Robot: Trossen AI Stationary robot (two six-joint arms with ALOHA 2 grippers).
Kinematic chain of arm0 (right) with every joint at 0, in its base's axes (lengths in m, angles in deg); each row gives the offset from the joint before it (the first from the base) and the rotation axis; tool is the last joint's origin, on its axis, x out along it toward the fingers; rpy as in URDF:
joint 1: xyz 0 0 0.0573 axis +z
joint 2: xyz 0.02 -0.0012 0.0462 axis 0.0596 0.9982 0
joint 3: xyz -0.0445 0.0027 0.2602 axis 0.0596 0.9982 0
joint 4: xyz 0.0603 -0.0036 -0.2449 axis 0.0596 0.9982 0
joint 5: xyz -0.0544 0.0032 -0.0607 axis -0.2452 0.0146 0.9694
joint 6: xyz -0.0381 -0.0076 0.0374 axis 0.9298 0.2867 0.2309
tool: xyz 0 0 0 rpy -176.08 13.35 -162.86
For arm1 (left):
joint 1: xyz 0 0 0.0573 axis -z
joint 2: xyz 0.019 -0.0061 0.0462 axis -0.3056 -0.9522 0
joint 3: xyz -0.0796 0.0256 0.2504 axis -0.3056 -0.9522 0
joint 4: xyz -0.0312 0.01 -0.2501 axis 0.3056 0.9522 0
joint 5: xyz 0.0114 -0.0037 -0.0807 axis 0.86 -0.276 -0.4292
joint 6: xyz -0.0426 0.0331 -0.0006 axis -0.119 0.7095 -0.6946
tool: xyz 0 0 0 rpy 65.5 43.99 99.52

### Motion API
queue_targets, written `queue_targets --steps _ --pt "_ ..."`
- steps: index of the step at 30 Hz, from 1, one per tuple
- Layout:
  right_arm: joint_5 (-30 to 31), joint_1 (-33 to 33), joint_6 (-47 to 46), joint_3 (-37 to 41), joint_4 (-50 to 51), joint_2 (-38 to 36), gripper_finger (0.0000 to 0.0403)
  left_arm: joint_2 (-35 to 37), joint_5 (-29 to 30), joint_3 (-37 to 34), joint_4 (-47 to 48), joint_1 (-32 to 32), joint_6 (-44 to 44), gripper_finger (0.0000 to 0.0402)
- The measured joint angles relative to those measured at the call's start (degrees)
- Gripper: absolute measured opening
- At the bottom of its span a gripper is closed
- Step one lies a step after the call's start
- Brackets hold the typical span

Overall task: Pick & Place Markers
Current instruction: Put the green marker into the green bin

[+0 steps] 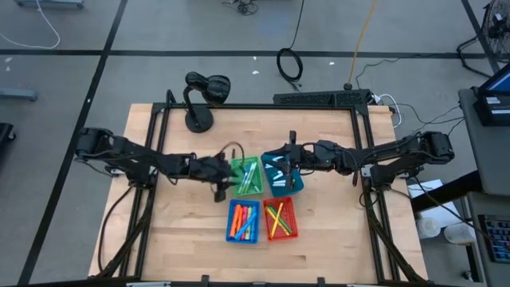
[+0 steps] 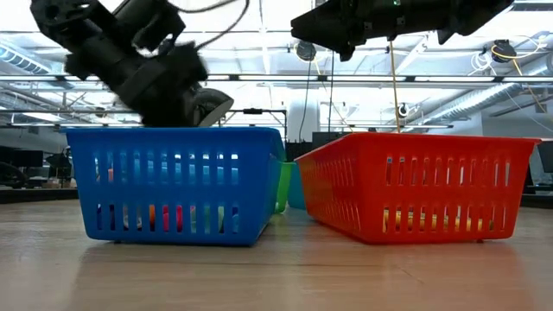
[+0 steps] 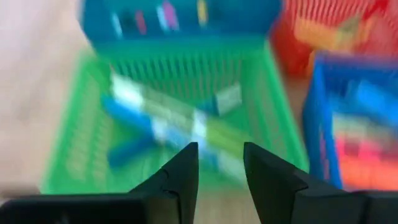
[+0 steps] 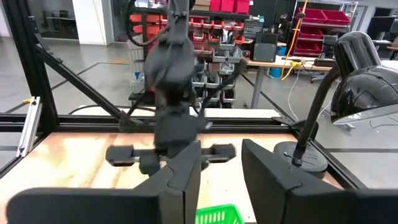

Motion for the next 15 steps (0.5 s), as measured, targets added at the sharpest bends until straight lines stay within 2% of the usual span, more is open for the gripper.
queue_targets --steps 2,5,10,15 --pt "-0.01 0.0 0.0 0.0 0.0 0.0 0.0102 -0.14 0.86 -0.49 3.52 1.12 0.15 0.0124" --pt "0.0 0.0 -0.08 0.0 0.0 0.0 0.0102 -2.56 4.54 -1.77 1.56 2.67 2.02 0.0101" --pt "0.0 0.0 -0.7 0.0 -0.06 0.0 0.0102 -2.43 8.82 -2.67 -3.14 3.52 3.22 0.0015" --pt "0.0 0.0 -0.63 0.0 -0.5 0.0 0.0102 -0.58 7.41 -2.37 -2.22 3.43 3.57 0.0021"
